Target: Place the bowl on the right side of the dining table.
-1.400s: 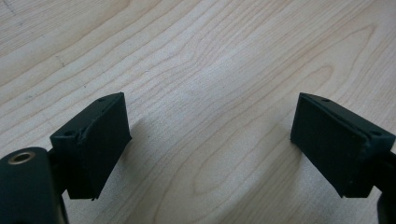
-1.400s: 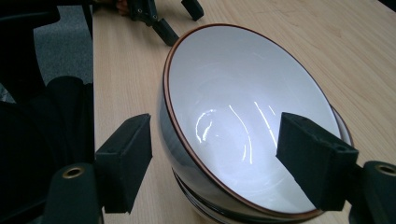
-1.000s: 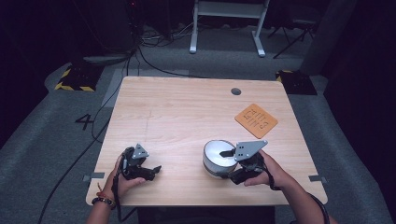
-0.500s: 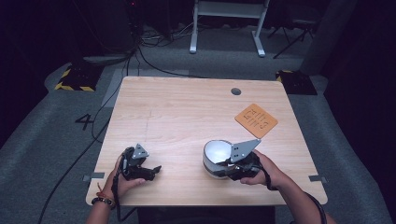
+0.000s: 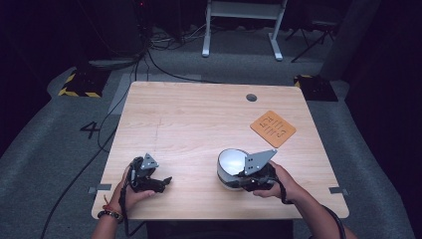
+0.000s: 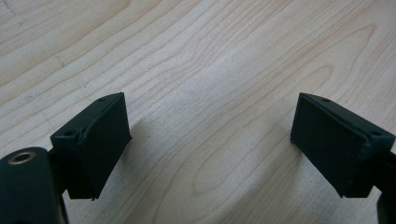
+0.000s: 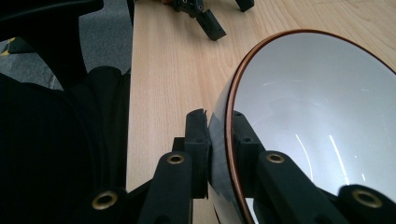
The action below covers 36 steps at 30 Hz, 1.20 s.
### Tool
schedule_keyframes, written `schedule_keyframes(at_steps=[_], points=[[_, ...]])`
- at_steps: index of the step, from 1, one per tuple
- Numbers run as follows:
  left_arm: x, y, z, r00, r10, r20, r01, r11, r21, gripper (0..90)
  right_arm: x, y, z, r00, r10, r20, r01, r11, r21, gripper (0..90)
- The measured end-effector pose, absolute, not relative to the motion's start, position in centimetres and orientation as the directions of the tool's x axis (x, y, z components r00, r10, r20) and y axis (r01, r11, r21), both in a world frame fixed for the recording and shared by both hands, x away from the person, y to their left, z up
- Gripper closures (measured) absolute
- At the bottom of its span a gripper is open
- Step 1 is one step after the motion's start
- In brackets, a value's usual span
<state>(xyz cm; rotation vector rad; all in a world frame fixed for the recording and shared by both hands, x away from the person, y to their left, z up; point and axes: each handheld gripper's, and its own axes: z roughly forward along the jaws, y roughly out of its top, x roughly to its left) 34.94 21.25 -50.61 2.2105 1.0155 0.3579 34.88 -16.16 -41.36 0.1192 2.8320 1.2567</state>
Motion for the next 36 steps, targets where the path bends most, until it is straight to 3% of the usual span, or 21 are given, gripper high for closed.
schedule_keyframes(at_steps=[36], points=[[34.9, 21.2, -50.6, 0.658, 0.752, -0.028, 0.568, -0.473, 0.673, 11.9, 34.8, -17.6, -39.6, -0.995, 0.101, 0.012, 0.070, 0.593, 0.802, 81.7]])
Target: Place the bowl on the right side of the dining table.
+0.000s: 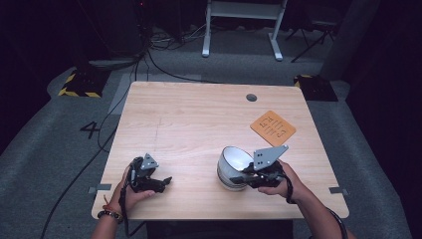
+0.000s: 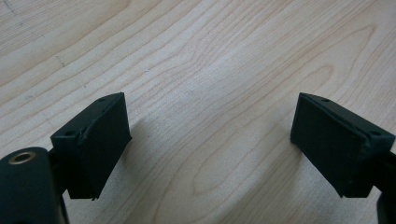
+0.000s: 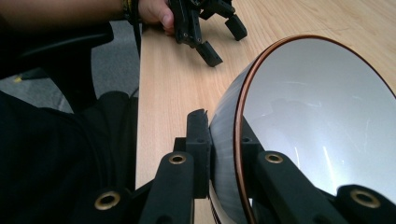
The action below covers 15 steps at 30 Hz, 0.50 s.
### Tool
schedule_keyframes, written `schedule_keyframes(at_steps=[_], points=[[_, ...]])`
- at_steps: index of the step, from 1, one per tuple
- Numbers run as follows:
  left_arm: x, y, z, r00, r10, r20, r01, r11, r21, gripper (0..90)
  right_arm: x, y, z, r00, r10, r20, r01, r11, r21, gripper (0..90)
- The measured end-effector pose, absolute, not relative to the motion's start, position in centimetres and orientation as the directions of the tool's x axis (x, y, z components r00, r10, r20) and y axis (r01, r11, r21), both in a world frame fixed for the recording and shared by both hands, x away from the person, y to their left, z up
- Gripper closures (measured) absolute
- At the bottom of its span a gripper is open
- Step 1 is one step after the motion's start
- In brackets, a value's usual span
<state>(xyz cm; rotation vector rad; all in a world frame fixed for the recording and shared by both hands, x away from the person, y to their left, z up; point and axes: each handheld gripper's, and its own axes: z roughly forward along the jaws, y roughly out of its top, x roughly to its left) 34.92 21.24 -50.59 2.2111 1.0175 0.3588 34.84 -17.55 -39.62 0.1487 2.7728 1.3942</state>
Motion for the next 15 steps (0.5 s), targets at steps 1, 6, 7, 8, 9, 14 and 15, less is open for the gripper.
schedule_keyframes(at_steps=[1, 6, 7, 8, 9, 14, 15], points=[[34.9, 21.2, -50.6, 0.658, 0.752, -0.027, 0.568, -0.473, 0.673, 11.9, 34.8, -17.6, -39.5, -0.994, 0.108, 0.009, 0.071, 0.590, 0.804, 81.7], [34.9, 21.3, -50.6, 0.660, 0.751, -0.029, 0.569, -0.475, 0.671, 11.9, 34.8, -17.9, -39.3, -0.993, 0.120, 0.011, 0.078, 0.576, 0.813, 81.7], [34.9, 21.3, -50.6, 0.660, 0.751, -0.029, 0.569, -0.475, 0.671, 11.9, 34.9, -18.0, -39.2, -0.993, 0.120, 0.000, 0.070, 0.580, 0.811, 81.7], [34.9, 21.3, -50.6, 0.660, 0.751, -0.029, 0.569, -0.474, 0.671, 11.9, 34.9, -18.0, -39.1, -0.992, 0.126, 0.007, 0.078, 0.572, 0.816, 81.8], [34.9, 21.3, -50.6, 0.660, 0.751, -0.029, 0.569, -0.475, 0.671, 11.9, 35.0, -18.1, -39.1, -0.992, 0.124, 0.004, 0.075, 0.570, 0.818, 81.8], [34.9, 21.3, -50.6, 0.660, 0.751, -0.029, 0.569, -0.474, 0.671, 11.9, 35.2, -18.4, -38.7, -0.992, 0.129, 0.011, 0.081, 0.557, 0.827, 81.7], [34.9, 21.3, -50.6, 0.660, 0.751, -0.029, 0.569, -0.475, 0.671, 11.9, 35.4, -18.6, -38.5, -0.990, 0.142, 0.009, 0.086, 0.548, 0.832, 81.8]])
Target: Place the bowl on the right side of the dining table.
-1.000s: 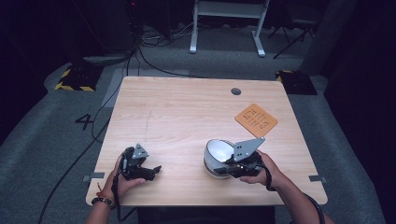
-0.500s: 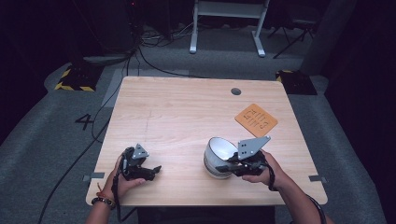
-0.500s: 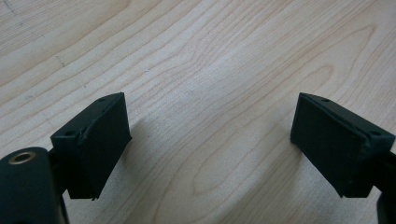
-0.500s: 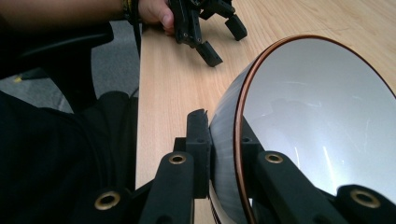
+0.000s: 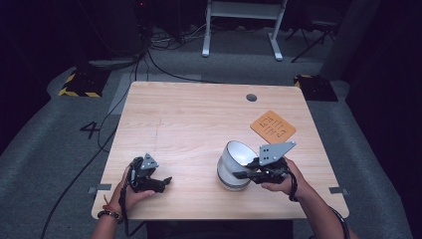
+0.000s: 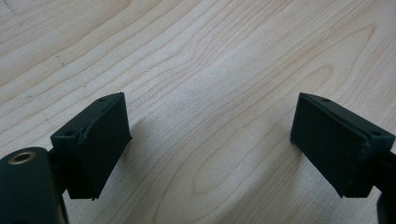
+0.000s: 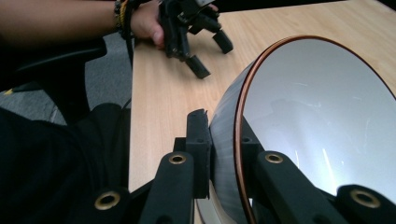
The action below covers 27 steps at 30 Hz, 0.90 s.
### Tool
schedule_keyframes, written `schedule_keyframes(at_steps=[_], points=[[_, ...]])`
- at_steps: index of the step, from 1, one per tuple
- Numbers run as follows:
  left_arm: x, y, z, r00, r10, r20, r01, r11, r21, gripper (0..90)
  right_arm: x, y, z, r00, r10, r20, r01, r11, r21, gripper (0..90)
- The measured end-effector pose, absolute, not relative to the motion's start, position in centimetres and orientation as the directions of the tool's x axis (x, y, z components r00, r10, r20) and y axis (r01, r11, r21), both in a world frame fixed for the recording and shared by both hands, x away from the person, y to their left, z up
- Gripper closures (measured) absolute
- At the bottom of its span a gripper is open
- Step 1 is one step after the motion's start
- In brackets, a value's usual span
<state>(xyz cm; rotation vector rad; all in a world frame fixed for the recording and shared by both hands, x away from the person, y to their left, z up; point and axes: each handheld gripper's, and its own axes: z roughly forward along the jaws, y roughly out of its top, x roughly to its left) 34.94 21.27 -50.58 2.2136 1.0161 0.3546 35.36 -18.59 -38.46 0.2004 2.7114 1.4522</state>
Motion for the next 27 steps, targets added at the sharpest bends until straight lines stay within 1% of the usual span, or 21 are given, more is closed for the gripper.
schedule_keyframes(at_steps=[8, 17, 20, 24, 25, 27], points=[[34.9, 21.3, -50.6, 0.660, 0.751, -0.029, 0.569, -0.475, 0.671, 11.9, 36.0, -19.7, -37.5, -0.984, 0.176, -0.008, 0.086, 0.521, 0.849, 81.8], [34.9, 21.3, -50.6, 0.660, 0.751, -0.029, 0.569, -0.474, 0.672, 11.9, 36.8, -21.3, -36.4, -0.971, 0.238, -0.034, 0.089, 0.488, 0.868, 81.8], [34.9, 21.3, -50.6, 0.660, 0.751, -0.030, 0.569, -0.474, 0.671, 11.9, 37.2, -22.1, -36.0, -0.959, 0.279, -0.042, 0.101, 0.480, 0.872, 81.8], [34.9, 21.3, -50.6, 0.660, 0.751, -0.029, 0.569, -0.474, 0.671, 11.9, 37.7, -22.7, -35.9, -0.952, 0.302, -0.052, 0.104, 0.476, 0.874, 81.8], [34.9, 21.3, -50.6, 0.660, 0.751, -0.029, 0.569, -0.474, 0.671, 11.9, 38.0, -23.1, -35.8, -0.945, 0.324, -0.048, 0.115, 0.467, 0.877, 81.8], [34.9, 21.3, -50.6, 0.660, 0.751, -0.029, 0.569, -0.474, 0.671, 11.9, 38.2, -23.5, -35.7, -0.939, 0.338, -0.060, 0.114, 0.472, 0.874, 81.8]])
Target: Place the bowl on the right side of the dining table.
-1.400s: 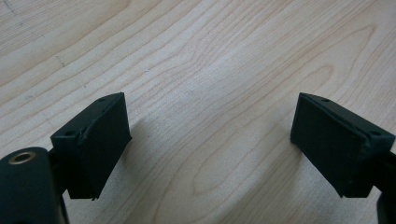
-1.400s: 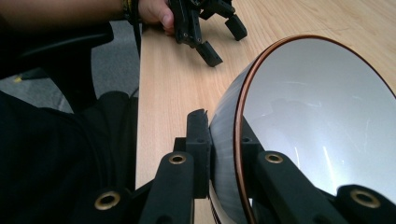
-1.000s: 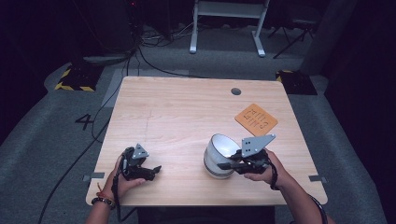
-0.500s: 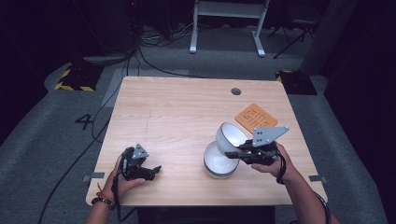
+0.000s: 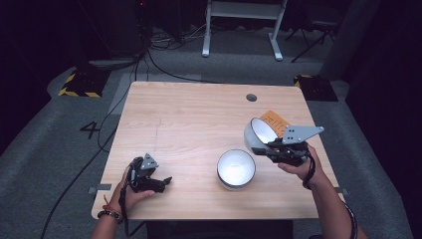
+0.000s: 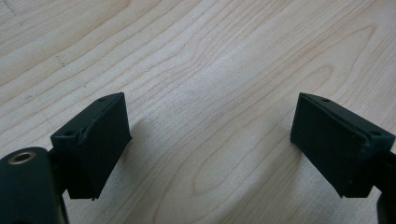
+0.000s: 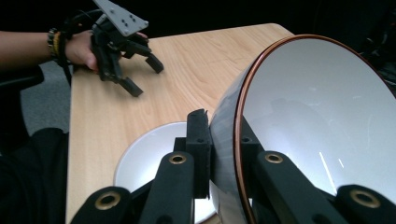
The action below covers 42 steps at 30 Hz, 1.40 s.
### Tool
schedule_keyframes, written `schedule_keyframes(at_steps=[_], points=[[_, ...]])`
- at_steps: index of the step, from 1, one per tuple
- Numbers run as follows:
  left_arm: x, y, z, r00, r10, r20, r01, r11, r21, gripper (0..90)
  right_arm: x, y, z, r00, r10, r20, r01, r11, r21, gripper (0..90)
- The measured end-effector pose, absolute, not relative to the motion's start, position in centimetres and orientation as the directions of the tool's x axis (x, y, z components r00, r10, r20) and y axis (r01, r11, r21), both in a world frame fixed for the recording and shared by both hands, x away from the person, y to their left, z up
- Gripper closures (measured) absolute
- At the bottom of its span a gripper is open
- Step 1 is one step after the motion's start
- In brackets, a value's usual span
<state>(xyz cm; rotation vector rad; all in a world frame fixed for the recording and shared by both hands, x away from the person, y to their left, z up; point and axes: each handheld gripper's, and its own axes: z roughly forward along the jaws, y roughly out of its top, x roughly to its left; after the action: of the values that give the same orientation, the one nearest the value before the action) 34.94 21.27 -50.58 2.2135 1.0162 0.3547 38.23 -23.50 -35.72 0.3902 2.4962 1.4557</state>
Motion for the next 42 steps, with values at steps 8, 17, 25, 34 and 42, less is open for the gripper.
schedule_keyframes(at_steps=[8, 17, 25, 34, 42], points=[[34.9, 21.3, -50.6, 0.660, 0.751, -0.029, 0.569, -0.474, 0.672, 11.9, 39.5, -24.7, -35.8, -0.914, 0.399, -0.073, 0.135, 0.469, 0.873, 81.9], [34.9, 21.3, -50.6, 0.660, 0.751, -0.029, 0.569, -0.474, 0.672, 11.9, 41.1, -26.1, -36.7, -0.874, 0.478, -0.092, 0.163, 0.464, 0.871, 81.9], [34.9, 21.3, -50.6, 0.660, 0.751, -0.029, 0.569, -0.474, 0.671, 11.9, 42.8, -27.1, -37.6, -0.833, 0.545, -0.091, 0.208, 0.462, 0.862, 81.9], [34.9, 21.3, -50.6, 0.660, 0.751, -0.029, 0.569, -0.474, 0.672, 11.9, 44.8, -28.3, -38.7, -0.795, 0.600, -0.093, 0.246, 0.459, 0.854, 81.9], [34.9, 21.3, -50.6, 0.660, 0.751, -0.029, 0.569, -0.474, 0.671, 11.9, 46.2, -29.0, -39.6, -0.771, 0.630, -0.091, 0.274, 0.458, 0.846, 81.9]])
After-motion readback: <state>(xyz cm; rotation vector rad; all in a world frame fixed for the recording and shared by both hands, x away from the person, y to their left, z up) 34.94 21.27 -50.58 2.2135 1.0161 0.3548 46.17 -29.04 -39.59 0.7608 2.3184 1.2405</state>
